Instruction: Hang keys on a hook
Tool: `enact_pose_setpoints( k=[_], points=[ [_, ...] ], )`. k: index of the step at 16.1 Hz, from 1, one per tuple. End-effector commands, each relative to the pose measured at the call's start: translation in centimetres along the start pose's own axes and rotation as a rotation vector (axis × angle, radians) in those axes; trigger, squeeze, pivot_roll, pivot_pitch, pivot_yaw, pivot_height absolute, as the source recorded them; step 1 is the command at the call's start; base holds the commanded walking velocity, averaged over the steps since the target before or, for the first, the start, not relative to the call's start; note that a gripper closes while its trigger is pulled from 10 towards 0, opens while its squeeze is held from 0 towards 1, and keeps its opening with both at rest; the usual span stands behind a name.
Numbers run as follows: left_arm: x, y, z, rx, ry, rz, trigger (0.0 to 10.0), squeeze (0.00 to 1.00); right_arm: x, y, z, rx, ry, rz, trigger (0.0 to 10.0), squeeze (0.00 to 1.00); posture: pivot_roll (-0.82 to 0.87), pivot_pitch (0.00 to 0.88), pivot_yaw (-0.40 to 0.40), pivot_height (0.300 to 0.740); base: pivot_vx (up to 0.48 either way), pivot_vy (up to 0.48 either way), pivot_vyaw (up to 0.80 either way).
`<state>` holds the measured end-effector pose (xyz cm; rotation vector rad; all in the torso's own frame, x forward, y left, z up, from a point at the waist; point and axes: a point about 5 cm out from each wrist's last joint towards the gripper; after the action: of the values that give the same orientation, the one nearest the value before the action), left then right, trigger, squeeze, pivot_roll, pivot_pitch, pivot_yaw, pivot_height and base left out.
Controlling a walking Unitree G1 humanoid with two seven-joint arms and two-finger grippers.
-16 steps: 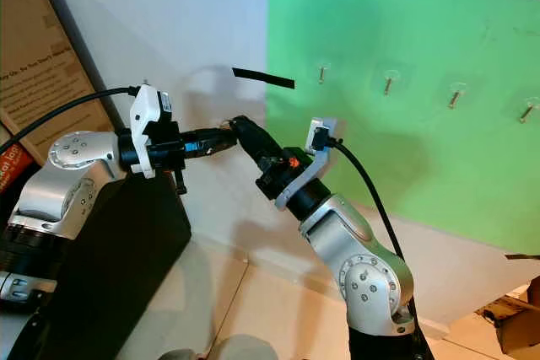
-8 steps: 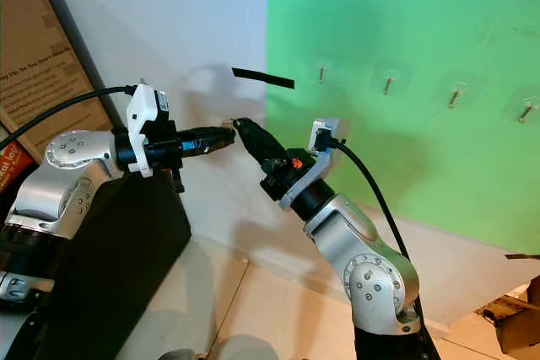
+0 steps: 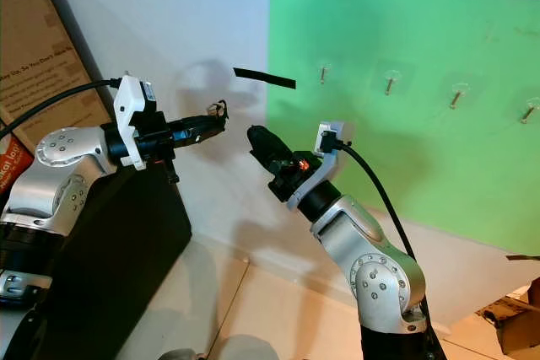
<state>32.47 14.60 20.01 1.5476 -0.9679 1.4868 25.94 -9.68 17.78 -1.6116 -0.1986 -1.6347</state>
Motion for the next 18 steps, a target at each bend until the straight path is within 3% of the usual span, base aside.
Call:
enact_pose_setpoints(
  k=[1, 2, 3, 5, 6, 10, 11, 13, 14, 15, 16, 17, 18],
  points=[
    [0.2, 0.0, 0.1, 0.002, -0.013, 0.025, 0.0, 0.00, 0.2, 0.0, 0.1, 0.006, 0.001, -0.015, 10.0, 0.00, -0.01, 0.000, 0.027, 0.740, 0.000, 0.000, 0.00],
    [-0.2, -0.4, 0.0, 0.029, -0.073, 0.051, 0.0, 0.00, 0.2, 0.1, 0.1, -0.003, -0.003, -0.024, 10.0, 0.00, -0.01, 0.000, 0.027, 0.740, 0.000, 0.000, 0.00],
    [-1.1, -1.0, -0.2, 0.074, -0.206, 0.121, 0.0, 0.00, 0.1, 0.6, -0.1, -0.058, -0.020, -0.064, 10.0, 0.00, -0.01, 0.000, 0.027, 0.740, 0.000, 0.000, 0.00],
    [-2.4, -1.4, -0.3, 0.134, -0.301, 0.100, 0.0, 0.00, -1.1, 2.6, -0.8, -0.242, -0.129, -0.193, 10.0, 0.00, -0.02, 0.000, 0.033, 0.740, 0.000, 0.000, 0.00],
    [-3.0, -1.3, -0.3, 0.151, -0.338, 0.065, 0.0, 0.00, -1.5, 3.2, -1.2, -0.298, -0.161, -0.211, 10.0, 0.00, -0.02, 0.000, 0.033, 0.740, 0.000, 0.000, 0.00],
    [-3.5, -1.3, -0.3, 0.163, -0.363, 0.041, 0.0, 0.00, -1.7, 3.5, -1.5, -0.330, -0.178, -0.219, 10.0, 0.00, -0.02, 0.000, 0.033, 0.740, 0.000, 0.000, 0.00],
    [-8.2, -0.2, -1.4, 0.176, -0.615, -0.044, 0.0, 0.00, -3.7, 4.9, -3.3, -0.429, -0.375, -0.345, 10.0, 0.00, -0.04, 0.000, 0.032, 0.740, 0.000, 0.000, 0.00],
    [-9.9, -0.2, -2.4, 0.187, -0.735, -0.074, 0.0, 0.00, -4.3, 5.5, -4.1, -0.463, -0.465, -0.441, 10.0, 0.00, -0.04, 0.000, 0.022, 0.740, 0.000, 0.000, 0.00],
    [-9.9, -0.2, -2.4, 0.189, -0.738, -0.069, 0.0, 0.00, -4.3, 5.5, -4.1, -0.461, -0.462, -0.449, 10.0, 0.00, -0.04, 0.000, 0.022, 0.740, 0.000, 0.000, 0.00],
    [-8.9, -0.1, -1.6, 0.169, -0.630, -0.107, 0.0, 0.00, -3.9, 5.2, -3.6, -0.443, -0.412, -0.456, 10.0, 0.00, -0.04, 0.000, 0.018, 0.740, 0.000, 0.000, 0.00],
    [-7.8, 0.1, -0.9, 0.168, -0.526, -0.208, 0.0, 0.00, -3.2, 4.6, -3.0, -0.414, -0.341, -0.437, 10.0, 0.00, -0.04, 0.000, 0.018, 0.740, 0.000, 0.000, 0.00],
    [-7.6, 0.1, -0.8, 0.168, -0.521, -0.215, 0.0, 0.00, -3.0, 4.4, -2.8, -0.400, -0.323, -0.431, 10.0, 0.00, -0.04, 0.000, 0.018, 0.740, 0.000, 0.000, 0.00],
    [-8.0, -0.2, -1.4, 0.182, -0.611, -0.123, 0.0, 0.00, -2.9, 4.0, -2.5, -0.372, -0.323, -0.445, 10.0, 0.00, -0.02, 0.000, 0.005, 0.740, 0.000, 0.000, 0.00]
  ],
)
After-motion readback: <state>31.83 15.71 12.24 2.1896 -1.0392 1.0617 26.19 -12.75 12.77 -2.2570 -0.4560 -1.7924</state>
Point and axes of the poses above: a point about 5 cm out from each wrist's last joint towards the gripper, its own z axis pointing out of the wrist towards the gripper, its own x axis along the axis of the wrist's last joint, y = z × x, and after that the axes turned 12 degrees about -z, right-handed
